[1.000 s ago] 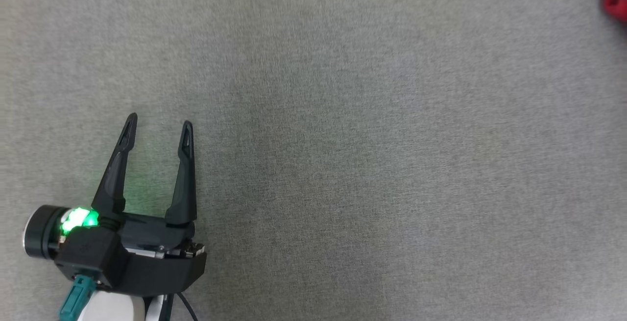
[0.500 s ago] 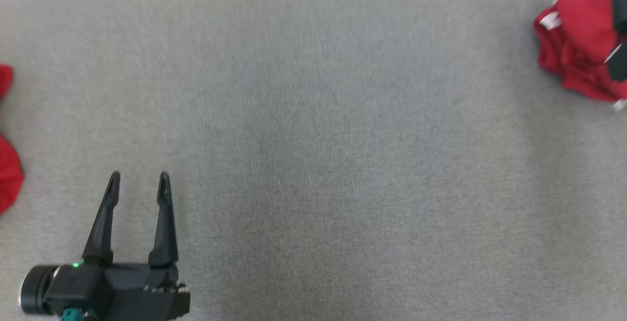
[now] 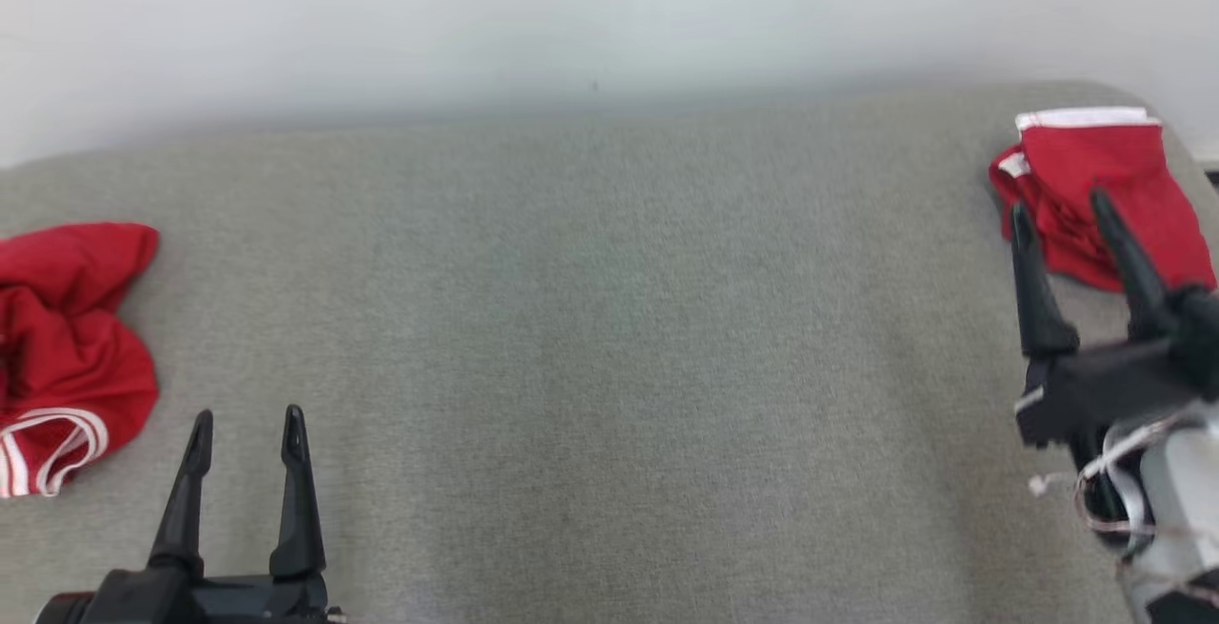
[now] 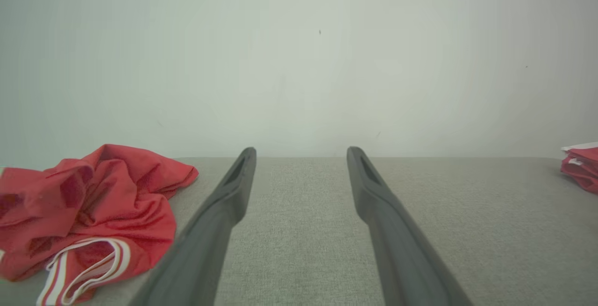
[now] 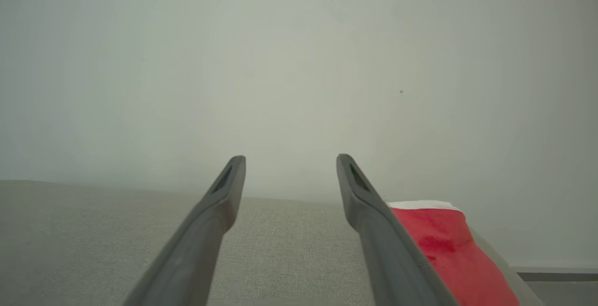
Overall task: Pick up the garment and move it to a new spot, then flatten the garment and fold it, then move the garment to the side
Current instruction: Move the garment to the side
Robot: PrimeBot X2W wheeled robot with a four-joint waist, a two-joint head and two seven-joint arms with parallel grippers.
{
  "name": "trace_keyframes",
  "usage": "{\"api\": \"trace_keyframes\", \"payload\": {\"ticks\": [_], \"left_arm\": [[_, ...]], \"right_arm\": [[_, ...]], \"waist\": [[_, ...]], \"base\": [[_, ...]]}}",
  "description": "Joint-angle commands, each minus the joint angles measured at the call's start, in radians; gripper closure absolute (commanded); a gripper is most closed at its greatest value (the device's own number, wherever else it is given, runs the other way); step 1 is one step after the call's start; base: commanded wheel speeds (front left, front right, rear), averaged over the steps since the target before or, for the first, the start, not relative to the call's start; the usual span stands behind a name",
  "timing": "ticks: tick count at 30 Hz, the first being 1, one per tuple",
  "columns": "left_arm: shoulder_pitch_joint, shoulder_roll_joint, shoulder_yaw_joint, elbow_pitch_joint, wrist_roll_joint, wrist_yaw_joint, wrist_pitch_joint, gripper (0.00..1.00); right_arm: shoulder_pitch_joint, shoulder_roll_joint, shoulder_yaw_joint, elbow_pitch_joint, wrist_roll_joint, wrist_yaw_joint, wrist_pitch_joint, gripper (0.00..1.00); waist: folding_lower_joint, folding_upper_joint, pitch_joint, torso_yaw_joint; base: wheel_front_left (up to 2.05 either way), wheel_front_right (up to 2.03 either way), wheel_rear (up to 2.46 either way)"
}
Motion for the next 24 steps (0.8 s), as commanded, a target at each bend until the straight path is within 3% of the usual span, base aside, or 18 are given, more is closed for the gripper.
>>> {"api": "trace_keyframes", "payload": {"ticks": [1, 13, 24], "left_arm": [[0.020, -0.004, 0.003, 0.004, -0.012, 0.000, -0.003, 0.00], [0.052, -0.007, 0.006, 0.064, -0.012, -0.002, -0.003, 0.00], [0.076, -0.005, -0.009, 0.138, -0.004, -0.009, -0.003, 0.00]], "right_arm": [[0.038, 0.011, -0.016, -0.022, -0.007, -0.003, 0.000, 0.00], [0.354, 0.154, -0.160, -0.204, -0.047, -0.003, 0.016, 0.00], [0.505, 0.237, -0.202, -0.259, -0.076, -0.003, 0.033, 0.00]], "waist": [[0.0004, 0.0002, -0.043, 0.028], [0.0004, 0.0002, -0.092, 0.053], [0.0004, 0.0002, -0.116, 0.067]], "base": [[0.00, 0.00, 0.00], [0.00, 0.00, 0.00], [0.00, 0.00, 0.00]]}}
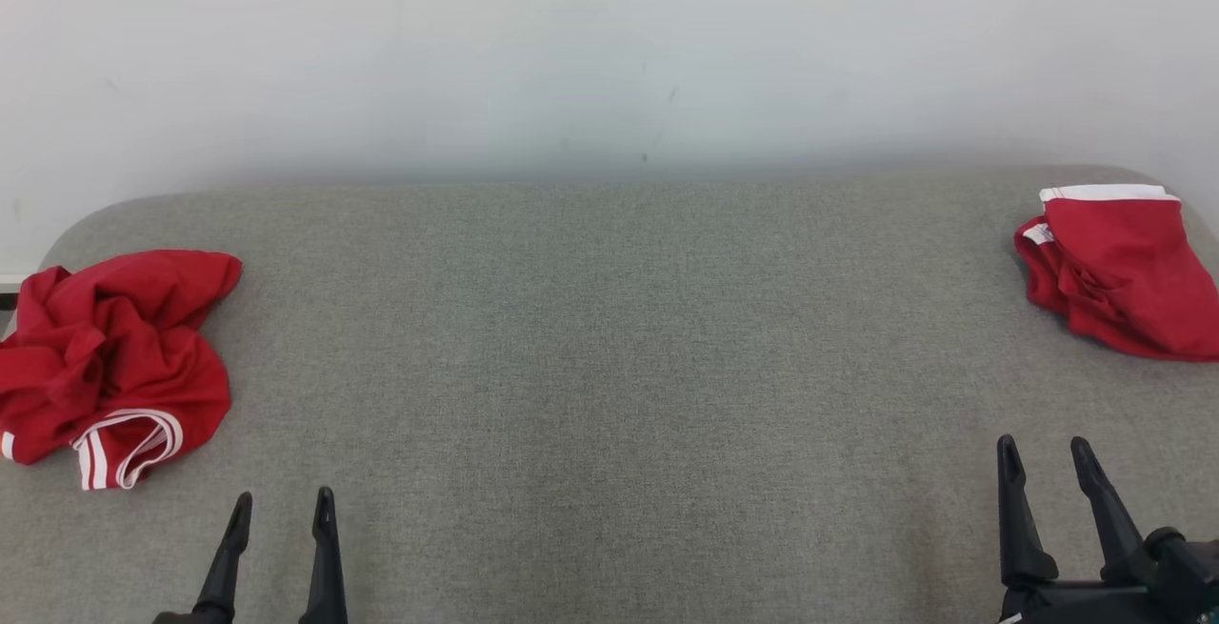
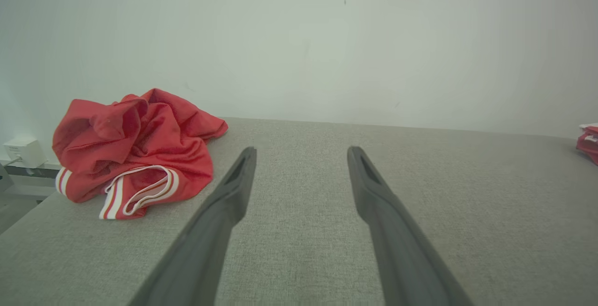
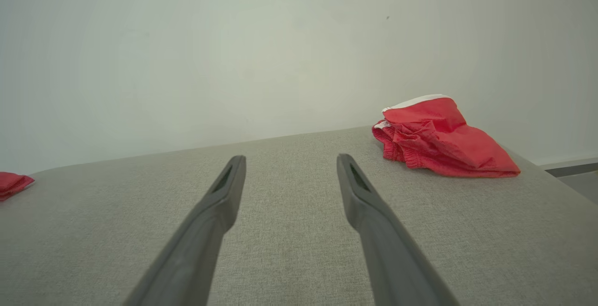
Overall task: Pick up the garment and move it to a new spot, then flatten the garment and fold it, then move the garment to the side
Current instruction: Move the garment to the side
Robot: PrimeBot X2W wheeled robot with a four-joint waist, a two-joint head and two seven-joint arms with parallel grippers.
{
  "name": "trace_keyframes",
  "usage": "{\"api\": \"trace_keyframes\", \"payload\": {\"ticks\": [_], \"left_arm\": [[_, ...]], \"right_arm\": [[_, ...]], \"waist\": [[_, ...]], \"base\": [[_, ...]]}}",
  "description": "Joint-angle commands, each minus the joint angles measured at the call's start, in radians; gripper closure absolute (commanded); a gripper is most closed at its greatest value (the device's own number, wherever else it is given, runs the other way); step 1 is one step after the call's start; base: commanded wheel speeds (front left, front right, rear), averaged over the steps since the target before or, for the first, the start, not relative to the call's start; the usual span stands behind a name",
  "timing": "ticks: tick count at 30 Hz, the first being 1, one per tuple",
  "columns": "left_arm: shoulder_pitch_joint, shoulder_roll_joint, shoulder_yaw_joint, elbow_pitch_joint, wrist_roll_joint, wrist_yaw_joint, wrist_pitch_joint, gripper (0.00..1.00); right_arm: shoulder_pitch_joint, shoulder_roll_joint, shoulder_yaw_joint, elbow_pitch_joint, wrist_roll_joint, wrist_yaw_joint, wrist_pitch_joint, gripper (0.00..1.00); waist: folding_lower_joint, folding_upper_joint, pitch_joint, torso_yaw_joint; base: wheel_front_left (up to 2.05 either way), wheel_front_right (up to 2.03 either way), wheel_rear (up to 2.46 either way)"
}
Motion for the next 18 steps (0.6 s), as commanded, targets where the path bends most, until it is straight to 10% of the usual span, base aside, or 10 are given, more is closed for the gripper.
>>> {"api": "trace_keyframes", "payload": {"ticks": [1, 18], "left_arm": [[0.017, 0.002, -0.005, 0.008, 0.005, -0.001, -0.003, 0.00], [0.000, 0.002, -0.026, 0.020, 0.008, -0.009, -0.003, 0.00]], "right_arm": [[0.014, 0.007, 0.001, -0.009, -0.005, -0.003, -0.003, 0.00], [0.042, 0.039, 0.047, -0.021, -0.032, -0.003, -0.015, 0.00]], "waist": [[0.0001, 0.0001, 0.000, 0.001], [0.0001, 0.0001, -0.005, 0.005]], "base": [[0.00, 0.00, 0.00], [0.00, 0.00, 0.00]]}}
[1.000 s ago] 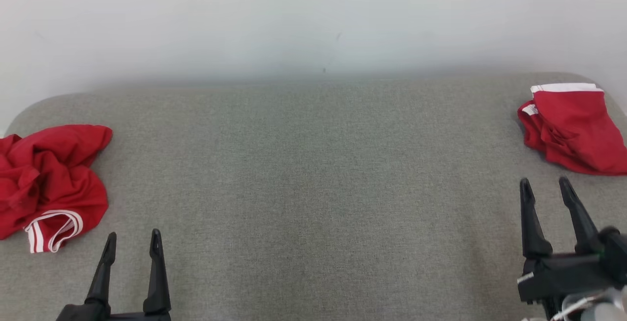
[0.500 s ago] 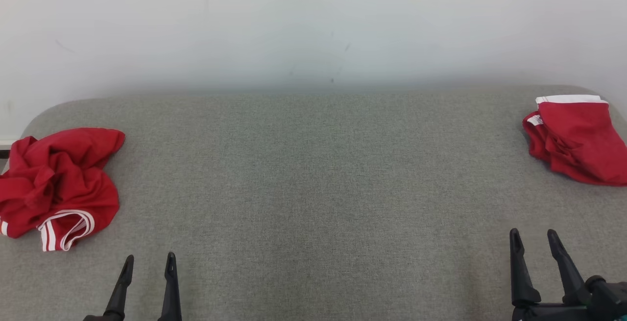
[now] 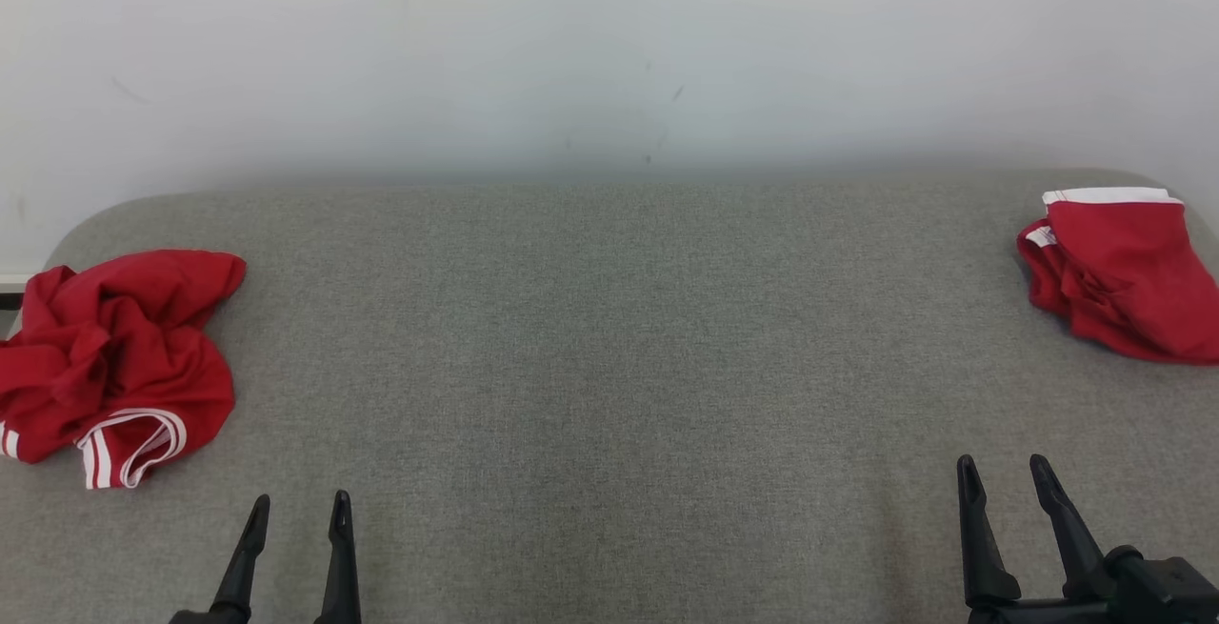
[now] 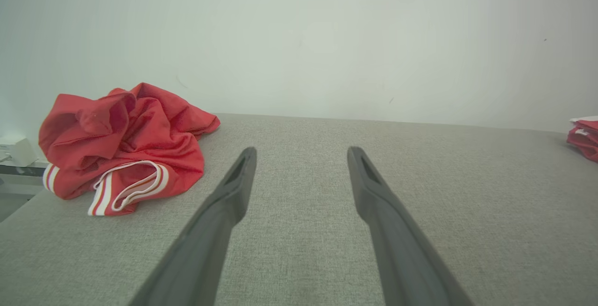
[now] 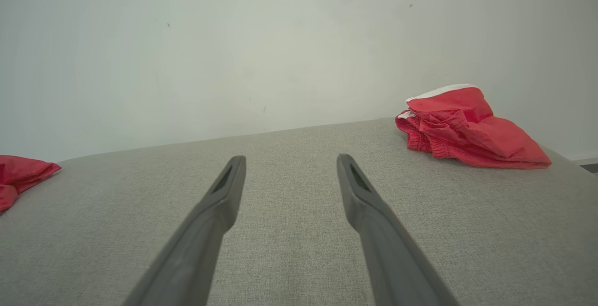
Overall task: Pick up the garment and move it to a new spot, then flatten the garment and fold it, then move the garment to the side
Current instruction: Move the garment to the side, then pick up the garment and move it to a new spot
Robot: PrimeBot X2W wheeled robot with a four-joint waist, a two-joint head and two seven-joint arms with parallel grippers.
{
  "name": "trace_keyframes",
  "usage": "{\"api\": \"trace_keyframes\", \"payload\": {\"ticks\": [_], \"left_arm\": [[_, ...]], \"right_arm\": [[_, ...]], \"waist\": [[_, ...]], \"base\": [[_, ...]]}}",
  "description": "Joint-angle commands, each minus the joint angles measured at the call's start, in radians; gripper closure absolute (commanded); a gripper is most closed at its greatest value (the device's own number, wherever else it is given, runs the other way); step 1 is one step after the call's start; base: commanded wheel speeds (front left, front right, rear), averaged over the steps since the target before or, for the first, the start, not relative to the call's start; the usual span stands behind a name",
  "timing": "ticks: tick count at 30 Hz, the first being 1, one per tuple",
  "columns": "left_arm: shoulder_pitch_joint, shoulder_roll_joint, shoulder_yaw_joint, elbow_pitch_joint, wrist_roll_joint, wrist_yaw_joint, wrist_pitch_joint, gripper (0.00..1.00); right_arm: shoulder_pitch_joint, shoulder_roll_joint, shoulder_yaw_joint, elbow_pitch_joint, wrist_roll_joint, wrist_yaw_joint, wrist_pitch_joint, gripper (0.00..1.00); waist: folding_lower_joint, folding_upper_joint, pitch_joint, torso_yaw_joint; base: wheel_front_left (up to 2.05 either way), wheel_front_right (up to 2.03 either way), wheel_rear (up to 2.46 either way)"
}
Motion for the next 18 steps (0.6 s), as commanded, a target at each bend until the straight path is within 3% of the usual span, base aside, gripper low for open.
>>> {"api": "trace_keyframes", "payload": {"ticks": [1, 18], "left_arm": [[0.003, 0.001, 0.003, -0.005, 0.008, -0.007, -0.003, 0.00], [0.009, -0.002, 0.008, -0.021, 0.014, -0.005, -0.003, 0.00]], "right_arm": [[0.010, 0.004, 0.002, -0.007, -0.009, -0.003, -0.005, 0.00], [0.018, -0.005, 0.021, -0.035, -0.013, -0.003, 0.006, 0.00]], "waist": [[0.0000, 0.0000, -0.004, 0.000], [0.0000, 0.0000, -0.011, 0.008]], "base": [[0.00, 0.00, 0.00], [0.00, 0.00, 0.00]]}}
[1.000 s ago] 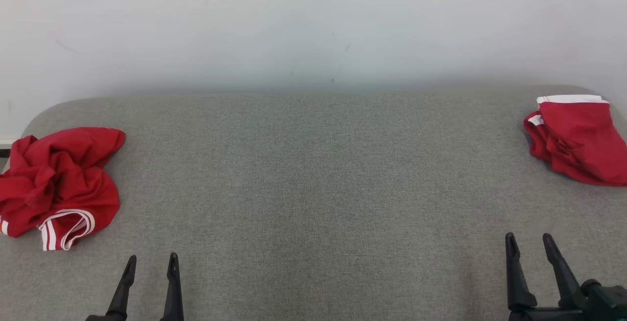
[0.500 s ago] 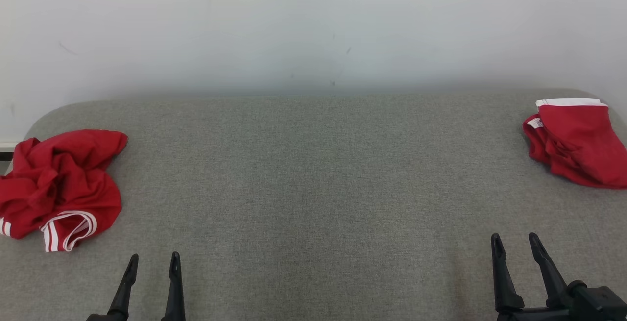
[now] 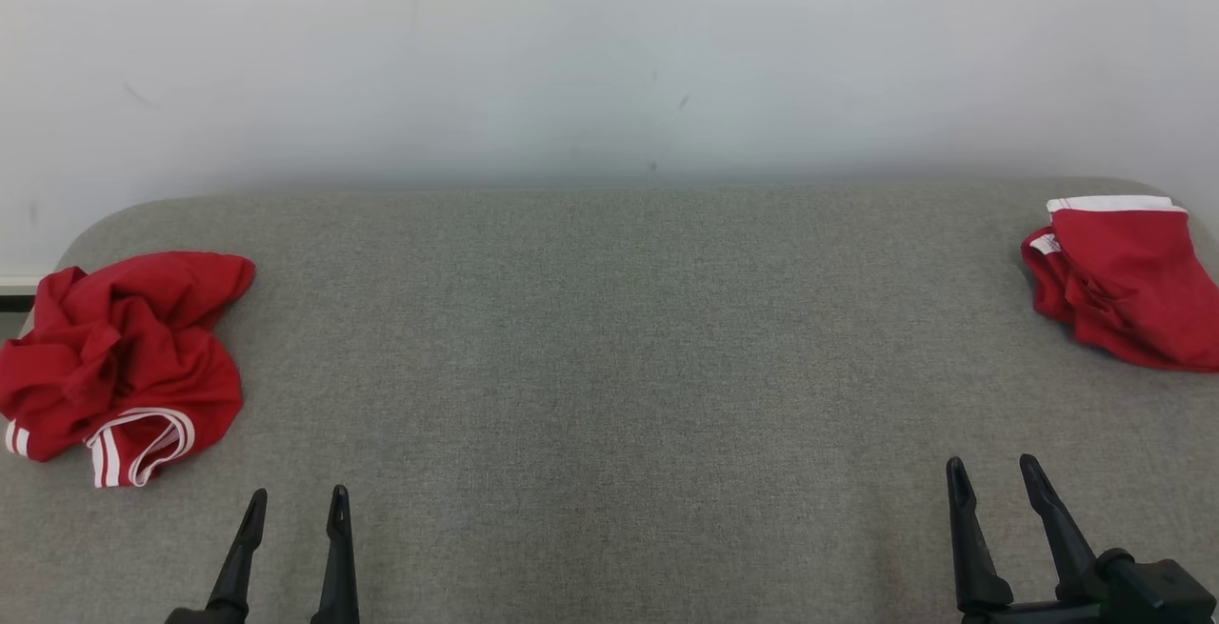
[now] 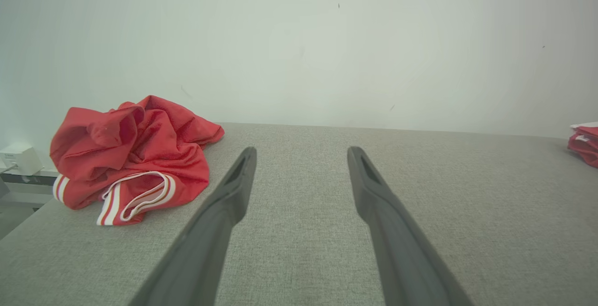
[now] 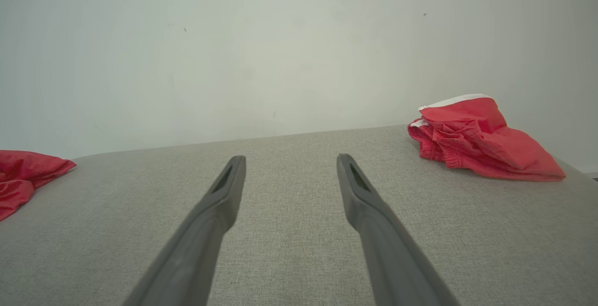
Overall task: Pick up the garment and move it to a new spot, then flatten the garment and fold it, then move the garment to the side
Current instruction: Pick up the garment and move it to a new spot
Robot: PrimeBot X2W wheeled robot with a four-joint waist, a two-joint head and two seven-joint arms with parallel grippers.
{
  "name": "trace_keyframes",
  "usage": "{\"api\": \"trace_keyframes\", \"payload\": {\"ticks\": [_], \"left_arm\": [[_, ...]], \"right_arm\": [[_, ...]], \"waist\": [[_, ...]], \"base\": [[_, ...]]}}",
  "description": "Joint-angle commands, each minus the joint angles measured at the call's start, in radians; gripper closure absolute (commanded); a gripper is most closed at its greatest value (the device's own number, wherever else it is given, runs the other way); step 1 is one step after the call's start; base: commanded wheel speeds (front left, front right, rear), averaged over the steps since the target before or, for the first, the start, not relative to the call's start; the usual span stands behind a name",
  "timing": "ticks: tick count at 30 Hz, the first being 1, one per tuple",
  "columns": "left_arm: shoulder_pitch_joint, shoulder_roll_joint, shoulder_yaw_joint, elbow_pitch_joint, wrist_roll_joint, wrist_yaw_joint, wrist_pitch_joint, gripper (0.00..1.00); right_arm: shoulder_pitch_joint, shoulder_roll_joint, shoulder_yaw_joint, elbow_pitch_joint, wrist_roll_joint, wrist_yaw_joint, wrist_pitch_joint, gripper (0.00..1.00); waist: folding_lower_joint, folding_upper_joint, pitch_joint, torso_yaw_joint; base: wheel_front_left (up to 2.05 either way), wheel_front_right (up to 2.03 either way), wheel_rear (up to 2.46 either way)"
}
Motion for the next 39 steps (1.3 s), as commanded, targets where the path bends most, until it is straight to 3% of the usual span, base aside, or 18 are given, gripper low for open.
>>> {"api": "trace_keyframes", "payload": {"ticks": [1, 16, 28, 39], "left_arm": [[0.009, -0.001, 0.003, -0.004, 0.004, 0.000, -0.003, 0.00], [-0.008, 0.004, 0.005, 0.001, 0.007, 0.000, -0.003, 0.00], [-0.028, 0.014, 0.030, -0.006, 0.002, 0.005, -0.003, 0.00], [-0.018, 0.024, 0.051, -0.006, 0.000, 0.005, -0.003, 0.00]], "right_arm": [[0.003, -0.003, 0.002, -0.003, 0.000, -0.003, 0.000, 0.00], [0.005, 0.002, 0.013, -0.004, 0.005, -0.003, -0.001, 0.00], [-0.017, 0.023, 0.026, 0.009, 0.000, -0.003, -0.004, 0.00], [-0.027, 0.032, 0.040, 0.027, -0.002, -0.003, -0.007, 0.00]], "waist": [[0.0000, -0.0001, 0.000, 0.000], [0.0000, -0.0001, 0.002, 0.034], [0.0000, -0.0001, 0.006, 0.189], [0.0000, -0.0001, 0.009, 0.387]], "base": [[0.00, 0.00, 0.00], [0.00, 0.00, 0.00], [0.00, 0.00, 0.00], [0.00, 0.00, 0.00]]}}
